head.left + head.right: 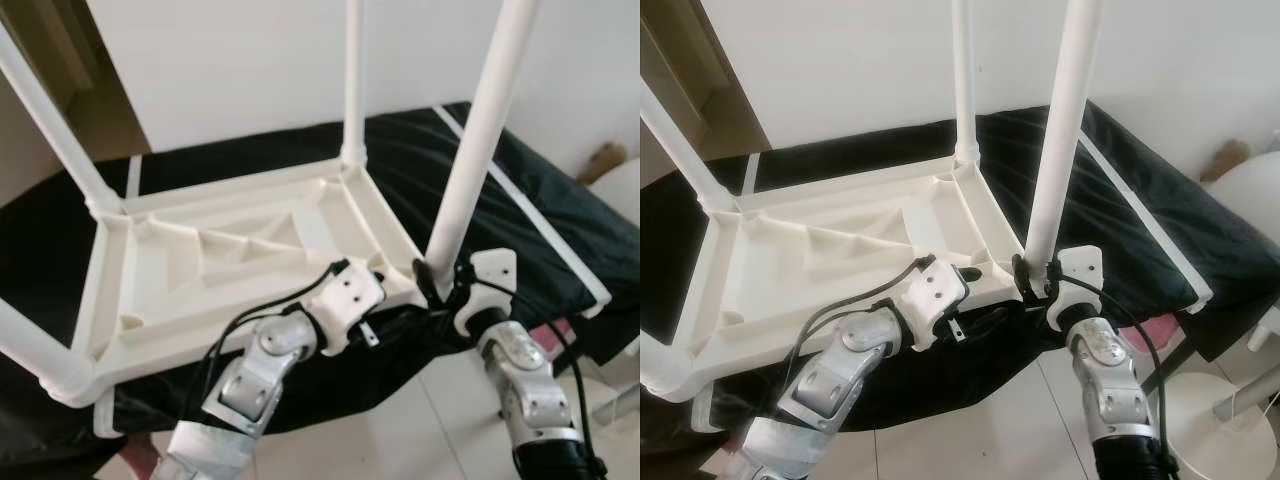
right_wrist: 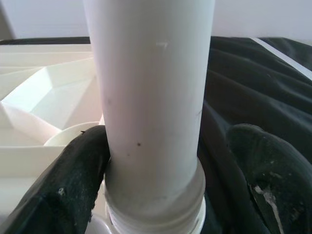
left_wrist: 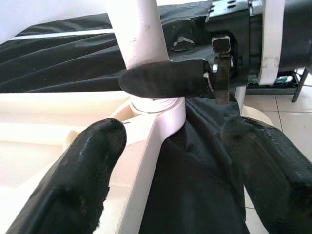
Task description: Building children table
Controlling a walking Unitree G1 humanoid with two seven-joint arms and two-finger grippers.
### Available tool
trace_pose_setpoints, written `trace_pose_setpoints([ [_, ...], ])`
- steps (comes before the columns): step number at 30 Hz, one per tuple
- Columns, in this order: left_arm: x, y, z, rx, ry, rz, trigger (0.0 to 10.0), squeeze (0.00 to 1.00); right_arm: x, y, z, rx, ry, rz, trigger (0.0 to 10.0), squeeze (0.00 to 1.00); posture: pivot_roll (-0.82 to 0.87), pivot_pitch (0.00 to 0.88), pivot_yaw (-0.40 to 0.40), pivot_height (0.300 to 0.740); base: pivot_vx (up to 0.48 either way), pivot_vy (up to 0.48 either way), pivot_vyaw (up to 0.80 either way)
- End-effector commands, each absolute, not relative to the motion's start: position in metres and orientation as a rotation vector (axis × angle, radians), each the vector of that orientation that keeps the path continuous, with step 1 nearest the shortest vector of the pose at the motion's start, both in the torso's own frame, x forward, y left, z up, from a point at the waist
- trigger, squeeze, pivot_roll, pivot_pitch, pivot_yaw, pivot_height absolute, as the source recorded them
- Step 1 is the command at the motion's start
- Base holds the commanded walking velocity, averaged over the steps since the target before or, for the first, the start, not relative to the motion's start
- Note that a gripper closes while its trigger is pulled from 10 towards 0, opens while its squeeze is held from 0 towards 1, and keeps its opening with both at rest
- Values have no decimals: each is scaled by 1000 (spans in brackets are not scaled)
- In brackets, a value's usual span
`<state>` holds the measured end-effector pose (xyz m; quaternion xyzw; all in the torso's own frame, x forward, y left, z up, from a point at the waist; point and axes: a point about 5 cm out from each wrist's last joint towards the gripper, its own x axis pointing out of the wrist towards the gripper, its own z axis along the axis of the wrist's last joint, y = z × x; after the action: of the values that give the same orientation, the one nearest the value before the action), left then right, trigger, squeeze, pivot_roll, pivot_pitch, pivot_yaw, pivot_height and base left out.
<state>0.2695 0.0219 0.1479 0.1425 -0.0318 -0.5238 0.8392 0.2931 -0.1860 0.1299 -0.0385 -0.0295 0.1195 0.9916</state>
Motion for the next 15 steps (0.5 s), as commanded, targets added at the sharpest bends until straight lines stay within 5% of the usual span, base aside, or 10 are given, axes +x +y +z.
trace_pose_setpoints([
  [1, 273, 24, 145, 311, -61, -1059, 10000, 0, 297, -184, 132, -80, -68, 308, 10000, 0, -40, 0, 41, 740, 0, 0, 0],
  [15, 274, 24, 147, 321, -70, -1059, 10000, 0, 329, -177, 136, -208, -33, 529, 10000, 0, -29, 0, 40, 740, 0, 0, 0],
])
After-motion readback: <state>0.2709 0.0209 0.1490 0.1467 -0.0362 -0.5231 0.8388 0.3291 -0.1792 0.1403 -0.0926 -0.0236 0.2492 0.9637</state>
